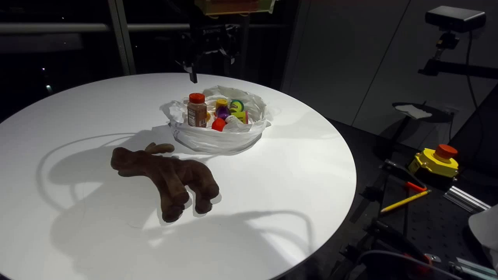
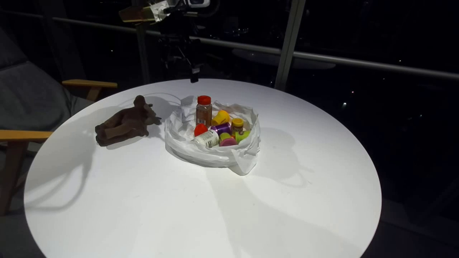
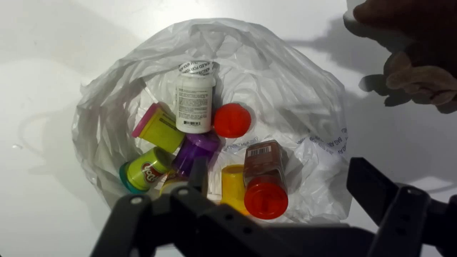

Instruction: Remove all the objects from the plastic and put them on the table.

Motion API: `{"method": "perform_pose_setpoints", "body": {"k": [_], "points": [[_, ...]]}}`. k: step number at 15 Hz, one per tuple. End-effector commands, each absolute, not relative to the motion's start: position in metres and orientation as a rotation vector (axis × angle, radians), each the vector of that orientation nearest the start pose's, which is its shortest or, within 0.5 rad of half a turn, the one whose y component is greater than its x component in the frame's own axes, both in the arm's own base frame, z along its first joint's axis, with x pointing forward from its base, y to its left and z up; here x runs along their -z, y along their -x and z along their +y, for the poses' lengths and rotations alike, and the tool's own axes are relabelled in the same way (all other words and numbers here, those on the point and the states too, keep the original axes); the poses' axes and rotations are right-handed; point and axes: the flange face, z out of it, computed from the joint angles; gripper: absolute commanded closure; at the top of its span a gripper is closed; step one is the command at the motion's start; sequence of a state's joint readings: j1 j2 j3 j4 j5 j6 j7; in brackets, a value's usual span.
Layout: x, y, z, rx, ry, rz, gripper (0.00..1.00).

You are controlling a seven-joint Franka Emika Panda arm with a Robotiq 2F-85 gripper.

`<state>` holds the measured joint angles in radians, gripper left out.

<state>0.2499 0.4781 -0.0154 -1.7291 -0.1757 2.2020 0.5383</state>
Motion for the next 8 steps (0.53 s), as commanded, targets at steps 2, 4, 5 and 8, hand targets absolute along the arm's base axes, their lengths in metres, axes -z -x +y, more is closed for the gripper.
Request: {"method": "perform_pose_setpoints", "body": {"k": [2,4,5,8], "points": [[-0.317,-0.674,0.147,0.128,3.247,0.205,0.00],[-0.309,-0.681,0.140,0.081,3.223,0.187,0.00],[-0.305,-0.683,0.138,0.059,3.214,0.174,0.00],[-0.291,-0.690,0.131,-0.035,3.159,0.142,0.00]]}}
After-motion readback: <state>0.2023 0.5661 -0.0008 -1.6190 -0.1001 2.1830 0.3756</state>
